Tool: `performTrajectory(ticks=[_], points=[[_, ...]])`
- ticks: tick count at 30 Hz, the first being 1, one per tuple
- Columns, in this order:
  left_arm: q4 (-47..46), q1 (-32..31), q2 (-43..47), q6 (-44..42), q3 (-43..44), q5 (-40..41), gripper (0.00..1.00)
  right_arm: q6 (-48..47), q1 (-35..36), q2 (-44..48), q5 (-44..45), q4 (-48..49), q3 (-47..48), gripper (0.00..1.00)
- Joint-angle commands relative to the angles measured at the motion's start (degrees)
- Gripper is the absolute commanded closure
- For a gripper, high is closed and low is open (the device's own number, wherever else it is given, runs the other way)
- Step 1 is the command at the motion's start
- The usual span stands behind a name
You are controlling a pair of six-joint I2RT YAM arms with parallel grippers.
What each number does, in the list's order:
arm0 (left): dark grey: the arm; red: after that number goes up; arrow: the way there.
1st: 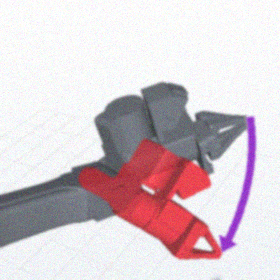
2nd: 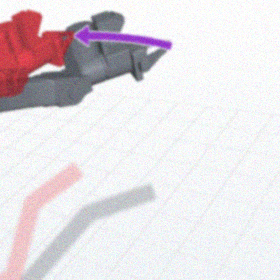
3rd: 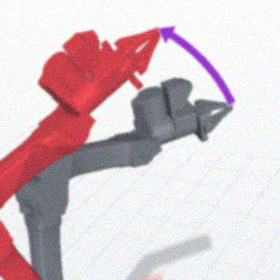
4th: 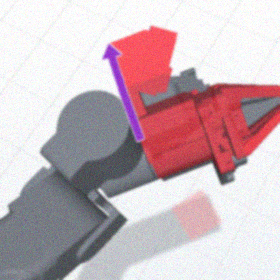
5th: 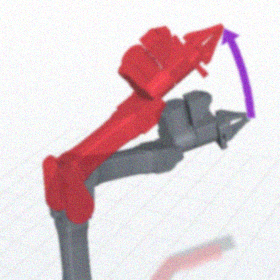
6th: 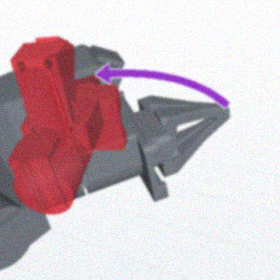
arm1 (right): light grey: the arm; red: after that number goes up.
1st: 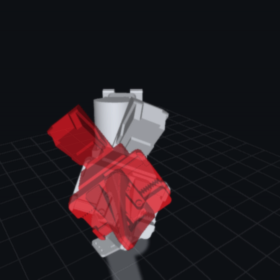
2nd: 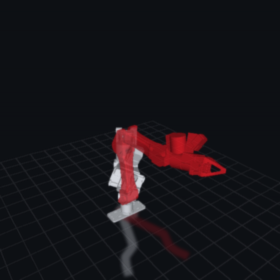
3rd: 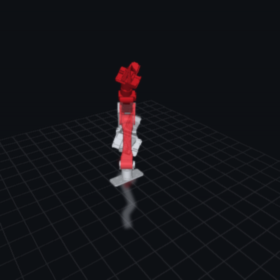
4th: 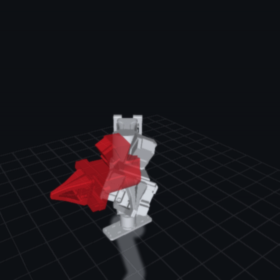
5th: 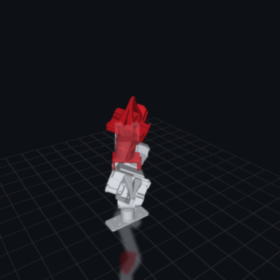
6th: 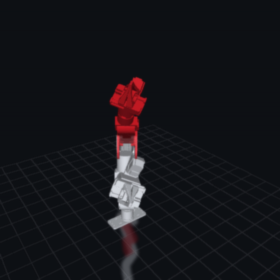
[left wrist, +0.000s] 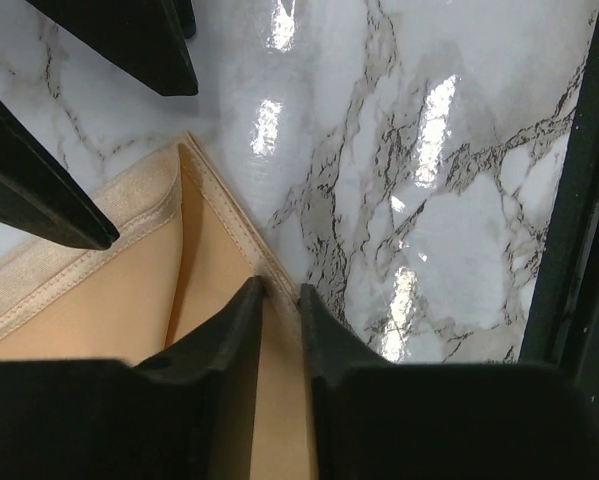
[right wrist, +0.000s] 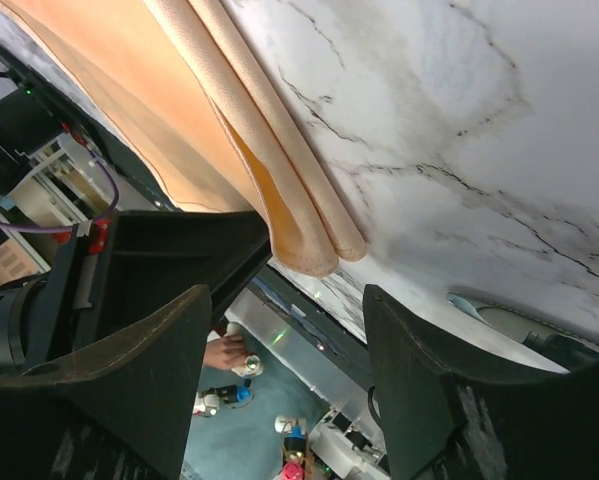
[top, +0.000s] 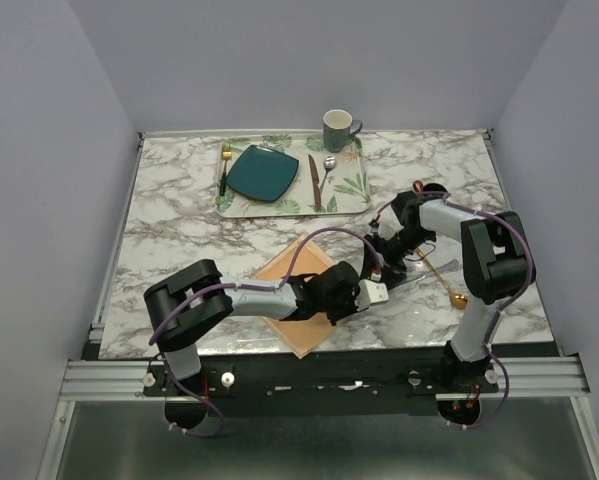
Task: Fold the napkin into a case and place the utensils inside
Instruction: Pick up the upper triangle-folded napkin from the center of the board.
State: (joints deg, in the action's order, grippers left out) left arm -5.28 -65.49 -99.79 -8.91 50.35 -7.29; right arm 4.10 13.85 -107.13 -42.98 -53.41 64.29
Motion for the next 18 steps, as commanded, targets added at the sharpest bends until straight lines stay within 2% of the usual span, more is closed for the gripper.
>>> performTrajectory(ticks=[1, 3, 6, 18], points=[[3.70, -0.25, -1.81, 0.56, -0.07, 2.11, 0.83, 0.03, -0.22, -1.59, -1.32, 0.85, -0.75, 0.27], [3.70, -0.16, -1.64, 1.17, -0.25, 2.10, 0.92, -0.05, -0.31, -2.38, -1.49, 1.11, -0.83, 0.23], [3.43, -0.07, -1.20, 1.43, -0.42, 1.84, 1.00, -0.32, -0.31, -3.43, -1.84, 1.11, -0.75, 0.21], [-2.89, 3.79, 4.60, 4.86, -2.79, -1.06, 1.00, -0.49, -0.31, -7.30, -2.90, 3.22, -0.92, 0.16]])
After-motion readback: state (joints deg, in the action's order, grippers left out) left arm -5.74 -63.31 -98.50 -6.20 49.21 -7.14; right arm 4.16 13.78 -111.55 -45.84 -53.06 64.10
